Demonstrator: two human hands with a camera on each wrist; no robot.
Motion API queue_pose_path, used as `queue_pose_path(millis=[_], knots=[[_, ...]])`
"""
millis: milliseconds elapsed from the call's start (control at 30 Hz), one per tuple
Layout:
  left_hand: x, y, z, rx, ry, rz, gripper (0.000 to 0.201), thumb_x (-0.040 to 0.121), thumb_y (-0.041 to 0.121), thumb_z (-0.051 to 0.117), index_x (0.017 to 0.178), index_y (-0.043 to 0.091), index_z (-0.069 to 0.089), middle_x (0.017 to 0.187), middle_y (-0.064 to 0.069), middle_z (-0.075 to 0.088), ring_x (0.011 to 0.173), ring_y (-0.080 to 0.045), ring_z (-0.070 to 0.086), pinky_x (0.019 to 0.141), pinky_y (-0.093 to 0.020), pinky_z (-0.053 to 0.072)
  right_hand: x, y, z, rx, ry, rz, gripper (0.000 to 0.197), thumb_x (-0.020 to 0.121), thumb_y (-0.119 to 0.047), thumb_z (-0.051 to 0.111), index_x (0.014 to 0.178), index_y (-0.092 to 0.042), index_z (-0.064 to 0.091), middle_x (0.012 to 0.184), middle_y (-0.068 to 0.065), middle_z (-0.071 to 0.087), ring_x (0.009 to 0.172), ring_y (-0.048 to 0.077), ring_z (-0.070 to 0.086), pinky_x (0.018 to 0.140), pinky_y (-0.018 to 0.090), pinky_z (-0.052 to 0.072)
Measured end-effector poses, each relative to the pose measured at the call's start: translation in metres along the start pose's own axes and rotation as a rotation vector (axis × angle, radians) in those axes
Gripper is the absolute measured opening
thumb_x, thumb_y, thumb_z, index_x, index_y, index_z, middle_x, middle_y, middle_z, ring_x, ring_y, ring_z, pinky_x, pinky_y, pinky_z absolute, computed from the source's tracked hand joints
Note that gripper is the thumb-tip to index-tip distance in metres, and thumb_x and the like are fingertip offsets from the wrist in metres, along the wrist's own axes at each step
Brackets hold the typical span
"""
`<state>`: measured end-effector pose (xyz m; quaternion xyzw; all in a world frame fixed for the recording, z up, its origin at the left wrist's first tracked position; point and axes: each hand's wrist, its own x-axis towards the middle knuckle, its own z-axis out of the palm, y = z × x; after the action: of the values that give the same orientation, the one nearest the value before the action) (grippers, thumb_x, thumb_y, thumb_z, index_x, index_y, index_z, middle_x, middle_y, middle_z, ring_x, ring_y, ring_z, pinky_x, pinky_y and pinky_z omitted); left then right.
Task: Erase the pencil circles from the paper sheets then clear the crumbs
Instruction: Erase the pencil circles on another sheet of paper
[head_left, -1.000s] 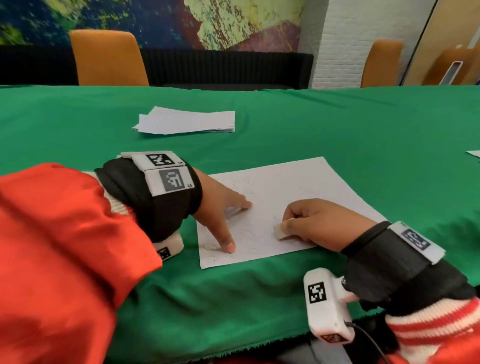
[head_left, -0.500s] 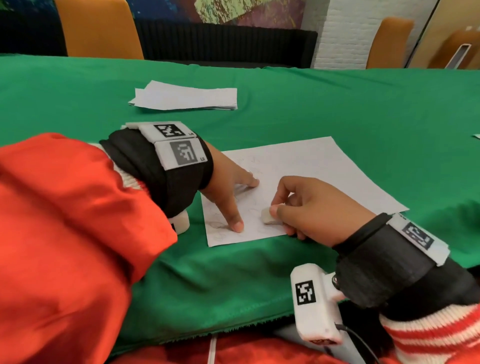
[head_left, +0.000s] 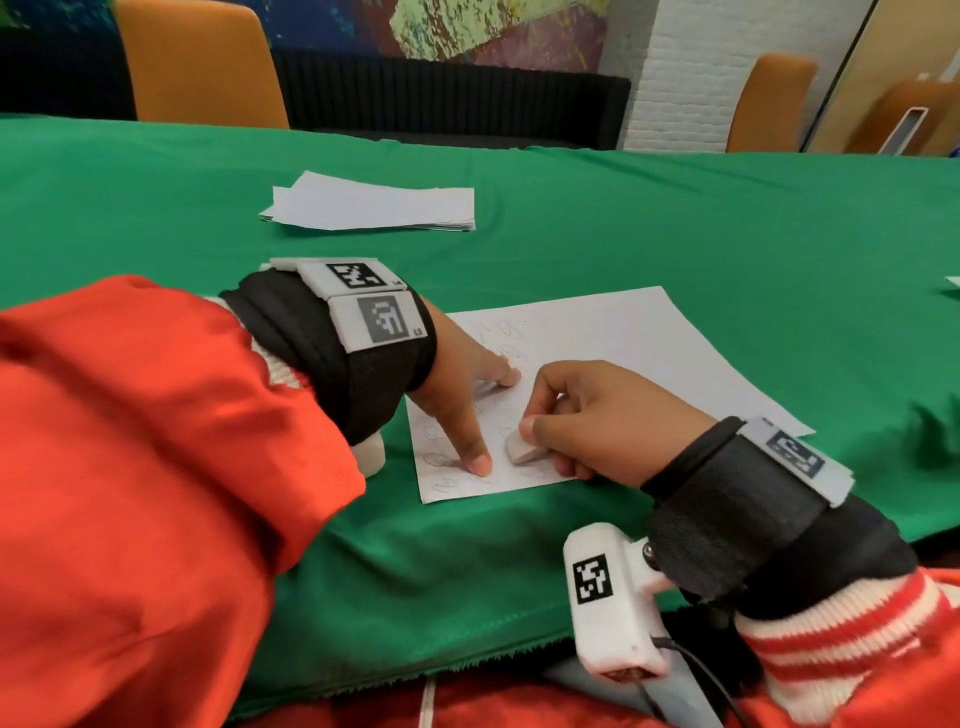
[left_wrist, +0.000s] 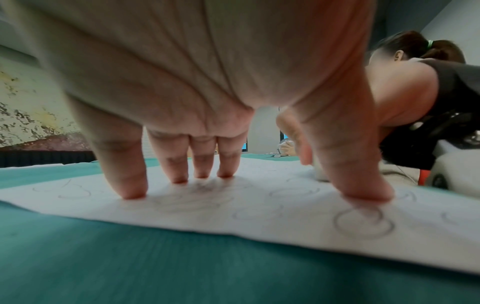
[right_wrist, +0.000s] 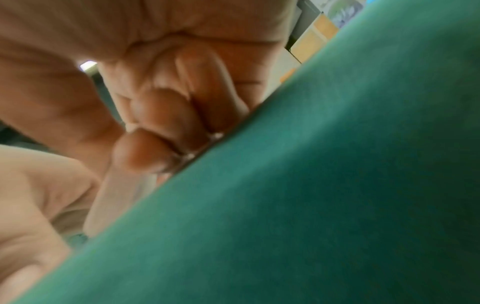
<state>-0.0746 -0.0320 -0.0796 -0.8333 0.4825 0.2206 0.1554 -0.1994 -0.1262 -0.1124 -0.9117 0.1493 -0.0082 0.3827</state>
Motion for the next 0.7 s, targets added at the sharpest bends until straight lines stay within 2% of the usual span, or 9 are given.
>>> queue_pose_path(millis=[100, 200, 333, 467, 600, 700], knots=[[0.0004, 0.0004, 0.0001, -0.009, 0.004, -0.004, 0.1, 0.076, 0.052, 0.07, 0.151, 0.027, 0.009, 0.158, 0.004, 0.017, 0.142, -0.016, 0.023, 0.115, -0.03, 0.02, -0.0005, -0.0001, -0.0003, -0.009, -0.001, -0.017, 0.016, 0.084, -0.014, 0.058, 0.07, -0.018, 0.052, 0.047, -0.003, 0.056, 0.035, 0.005, 0.045, 0.044, 0.018, 0.036], [0.0016, -0.0006, 0.0013, -0.019, 0.006, 0.01, 0.099, 0.074, 0.051, 0.072, 0.151, 0.028, 0.014, 0.155, 0.004, 0.024, 0.139, -0.017, 0.028, 0.114, -0.033, 0.023, -0.0029, -0.0026, -0.0007, 0.011, -0.079, -0.012, 0.016, 0.084, -0.014, 0.059, 0.069, -0.018, 0.054, 0.047, -0.003, 0.055, 0.039, 0.011, 0.045, 0.046, 0.02, 0.038], [-0.0011, 0.0018, 0.0008, -0.005, 0.016, -0.008, 0.099, 0.076, 0.052, 0.07, 0.152, 0.028, 0.011, 0.157, 0.005, 0.018, 0.141, -0.016, 0.025, 0.112, -0.03, 0.021, -0.0004, -0.0017, 0.0008, -0.012, 0.026, -0.035, 0.018, 0.083, -0.013, 0.06, 0.067, -0.018, 0.053, 0.046, -0.006, 0.053, 0.038, 0.006, 0.047, 0.049, 0.021, 0.04], [-0.0015, 0.0021, 0.0014, -0.014, 0.016, 0.007, 0.096, 0.074, 0.052, 0.071, 0.15, 0.028, 0.018, 0.152, 0.004, 0.029, 0.137, -0.016, 0.031, 0.112, -0.03, 0.024, -0.0022, -0.0007, -0.0019, 0.003, -0.061, -0.027, 0.021, 0.083, -0.01, 0.061, 0.065, -0.018, 0.054, 0.041, -0.006, 0.051, 0.035, 0.006, 0.042, 0.045, 0.021, 0.036], [-0.0036, 0.0025, 0.0012, 0.007, 0.031, -0.034, 0.099, 0.076, 0.052, 0.069, 0.151, 0.029, 0.01, 0.158, 0.005, 0.016, 0.142, -0.016, 0.023, 0.111, -0.028, 0.02, -0.0005, 0.0028, 0.0016, -0.01, 0.091, -0.066, 0.021, 0.083, -0.011, 0.06, 0.065, -0.019, 0.052, 0.05, -0.007, 0.051, 0.046, 0.011, 0.049, 0.053, 0.025, 0.043], [-0.0021, 0.0016, 0.0013, -0.003, 0.016, -0.03, 0.099, 0.075, 0.052, 0.07, 0.151, 0.028, 0.012, 0.157, 0.005, 0.018, 0.141, -0.016, 0.024, 0.112, -0.03, 0.02, -0.0029, 0.0023, -0.0005, 0.019, -0.004, -0.057, 0.021, 0.083, -0.011, 0.06, 0.065, -0.018, 0.053, 0.045, -0.005, 0.053, 0.042, 0.011, 0.048, 0.051, 0.025, 0.042]])
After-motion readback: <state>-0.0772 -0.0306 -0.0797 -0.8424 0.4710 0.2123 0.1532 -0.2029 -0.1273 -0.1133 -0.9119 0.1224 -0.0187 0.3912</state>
